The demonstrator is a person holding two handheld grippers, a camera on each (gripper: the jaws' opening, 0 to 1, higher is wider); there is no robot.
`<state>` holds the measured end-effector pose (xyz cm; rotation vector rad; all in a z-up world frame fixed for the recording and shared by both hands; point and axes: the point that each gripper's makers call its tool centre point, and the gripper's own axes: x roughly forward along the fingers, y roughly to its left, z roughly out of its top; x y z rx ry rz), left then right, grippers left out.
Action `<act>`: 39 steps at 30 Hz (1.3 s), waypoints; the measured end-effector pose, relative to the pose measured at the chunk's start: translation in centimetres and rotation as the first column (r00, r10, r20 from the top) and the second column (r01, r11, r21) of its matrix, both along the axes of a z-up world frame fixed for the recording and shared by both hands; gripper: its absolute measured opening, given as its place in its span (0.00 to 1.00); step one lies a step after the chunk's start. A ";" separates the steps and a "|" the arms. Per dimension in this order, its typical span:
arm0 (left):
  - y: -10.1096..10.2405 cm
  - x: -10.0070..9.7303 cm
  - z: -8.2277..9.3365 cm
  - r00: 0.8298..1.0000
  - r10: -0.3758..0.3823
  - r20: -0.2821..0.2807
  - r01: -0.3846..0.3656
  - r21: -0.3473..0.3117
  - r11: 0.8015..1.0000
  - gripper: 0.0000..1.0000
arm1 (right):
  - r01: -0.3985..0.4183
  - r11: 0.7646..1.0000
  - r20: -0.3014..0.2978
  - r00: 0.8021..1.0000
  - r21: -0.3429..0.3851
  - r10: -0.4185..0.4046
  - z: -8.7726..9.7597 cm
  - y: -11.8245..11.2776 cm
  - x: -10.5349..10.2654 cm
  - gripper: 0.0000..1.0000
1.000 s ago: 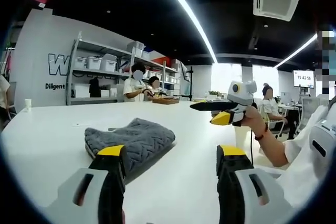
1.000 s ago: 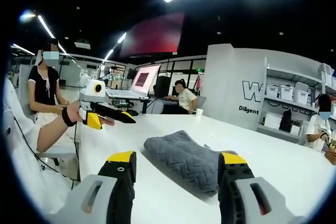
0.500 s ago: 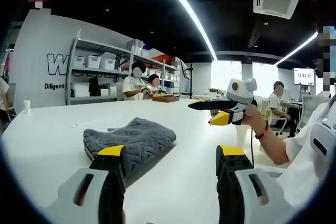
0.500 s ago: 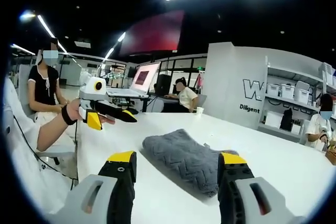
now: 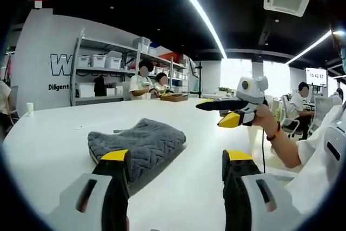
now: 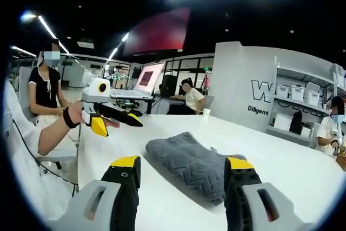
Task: Open the folded towel by lifting each exposed corner and separating the folded layers until the towel lies flat within the target outline without major curled edges
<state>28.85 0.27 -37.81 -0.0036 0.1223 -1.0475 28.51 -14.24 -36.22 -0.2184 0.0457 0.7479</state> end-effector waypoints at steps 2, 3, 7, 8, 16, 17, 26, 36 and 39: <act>0.0 0.0 0.2 1.000 -0.008 -0.003 0.007 -0.014 1.000 0.67 | 0.001 1.000 -0.001 1.000 -0.003 -0.001 0.0 0.0 0.1 0.60; 0.0 0.1 0.3 1.000 -0.006 -0.003 0.006 -0.016 1.000 0.67 | 0.001 1.000 -0.001 1.000 -0.004 -0.001 0.0 0.0 0.1 0.60; 0.0 0.3 0.3 1.000 -0.005 -0.001 0.005 -0.013 1.000 0.67 | 0.000 1.000 -0.002 1.000 -0.006 0.000 0.0 0.1 0.2 0.60; 0.0 0.3 0.3 1.000 -0.007 -0.004 0.007 -0.014 1.000 0.67 | 0.002 1.000 -0.003 1.000 -0.007 -0.002 0.0 0.1 0.3 0.60; 0.1 0.7 0.8 1.000 -0.005 -0.003 0.005 -0.045 0.999 0.67 | 0.003 1.000 -0.005 1.000 -0.002 -0.003 0.0 0.0 0.6 0.60; 0.1 0.8 0.9 1.000 -0.004 -0.001 0.004 -0.045 0.999 0.67 | 0.003 1.000 -0.005 1.000 -0.005 -0.003 -0.1 0.0 0.6 0.60; 0.0 1.1 0.8 1.000 -0.006 -0.003 0.006 -0.046 0.999 0.67 | 0.009 1.000 -0.008 1.000 -0.004 -0.009 -0.2 -0.1 0.9 0.60; -0.2 1.9 -0.5 0.999 -0.005 -0.041 0.003 -0.043 0.999 0.67 | 0.027 1.000 -0.040 0.999 -0.003 -0.027 -1.4 -0.8 2.0 0.59; -0.1 2.0 -0.7 0.999 -0.003 -0.040 0.002 -0.038 0.999 0.67 | 0.032 0.999 -0.044 0.999 -0.005 -0.033 -1.6 -0.9 2.1 0.59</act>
